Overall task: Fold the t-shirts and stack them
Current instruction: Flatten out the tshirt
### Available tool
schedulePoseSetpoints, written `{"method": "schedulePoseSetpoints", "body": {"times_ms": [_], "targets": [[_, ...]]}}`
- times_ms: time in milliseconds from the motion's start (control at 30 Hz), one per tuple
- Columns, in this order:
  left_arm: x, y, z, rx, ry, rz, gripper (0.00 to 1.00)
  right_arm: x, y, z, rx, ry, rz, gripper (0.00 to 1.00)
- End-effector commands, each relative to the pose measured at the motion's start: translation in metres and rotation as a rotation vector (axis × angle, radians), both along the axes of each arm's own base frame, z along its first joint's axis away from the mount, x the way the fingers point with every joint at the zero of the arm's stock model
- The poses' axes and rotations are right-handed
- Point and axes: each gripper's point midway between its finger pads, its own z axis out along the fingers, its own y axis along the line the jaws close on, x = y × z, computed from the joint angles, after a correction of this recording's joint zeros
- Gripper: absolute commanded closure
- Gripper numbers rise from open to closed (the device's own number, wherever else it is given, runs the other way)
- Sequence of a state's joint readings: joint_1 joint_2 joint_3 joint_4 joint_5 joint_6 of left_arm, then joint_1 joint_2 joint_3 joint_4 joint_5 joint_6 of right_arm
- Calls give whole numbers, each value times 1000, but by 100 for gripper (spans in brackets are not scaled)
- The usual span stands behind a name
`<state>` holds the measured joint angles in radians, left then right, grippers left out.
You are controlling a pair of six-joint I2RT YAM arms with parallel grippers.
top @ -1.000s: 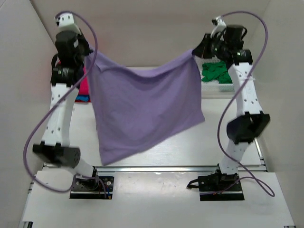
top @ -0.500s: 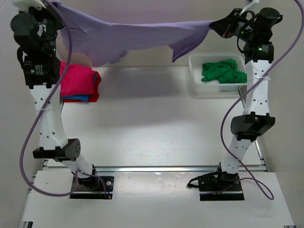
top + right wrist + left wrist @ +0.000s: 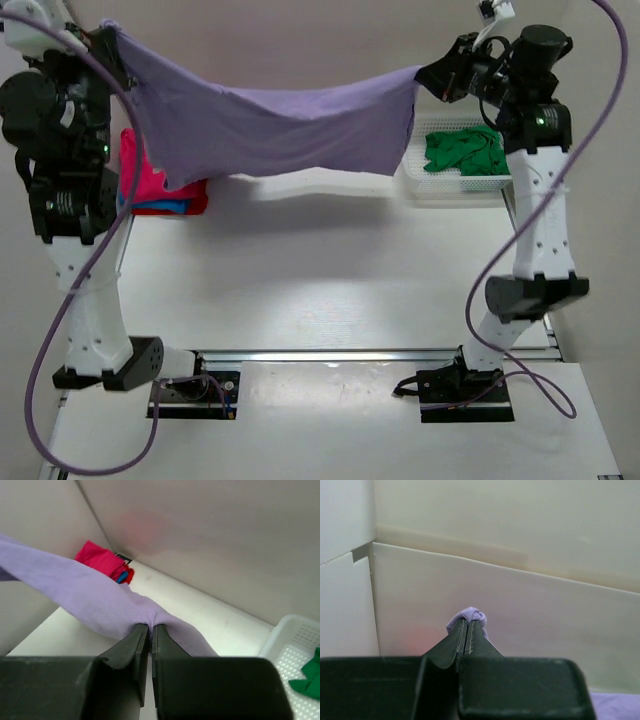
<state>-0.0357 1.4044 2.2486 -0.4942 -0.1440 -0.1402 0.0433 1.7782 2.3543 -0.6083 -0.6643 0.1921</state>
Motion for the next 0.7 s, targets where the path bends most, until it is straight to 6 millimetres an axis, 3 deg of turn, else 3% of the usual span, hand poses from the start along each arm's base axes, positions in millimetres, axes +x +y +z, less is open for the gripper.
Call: {"method": "schedulePoseSetpoints", "body": {"times_ms": [0, 133, 233, 333, 400, 467, 567, 633, 667], "targets": [[-79, 5, 25, -7, -103, 27, 100, -99, -10, 81, -26, -247, -50, 100], [-113, 4, 8, -18, -89, 34, 100, -147, -26, 71, -11, -236, -66, 100], [-128, 6, -2, -30, -90, 44, 100, -169, -40, 66, -21, -238, -94, 100], [-142, 8, -7, -48, -106, 38, 100, -180, -38, 66, -21, -250, -96, 100], [-146, 9, -12, -48, -100, 43, 100, -177, -35, 63, -5, -235, -73, 100], [-135, 7, -21, -39, -76, 47, 100, -166, -32, 56, 6, -209, -54, 100], [-108, 1, -46, -17, -11, 49, 100, -147, -19, 42, 5, -180, -31, 100], [-81, -9, -74, -13, 39, 26, 100, -123, -6, 27, -9, -147, -12, 100], [-74, -8, -77, -15, 37, 32, 100, -114, -5, 21, -12, -132, -12, 100]]}}
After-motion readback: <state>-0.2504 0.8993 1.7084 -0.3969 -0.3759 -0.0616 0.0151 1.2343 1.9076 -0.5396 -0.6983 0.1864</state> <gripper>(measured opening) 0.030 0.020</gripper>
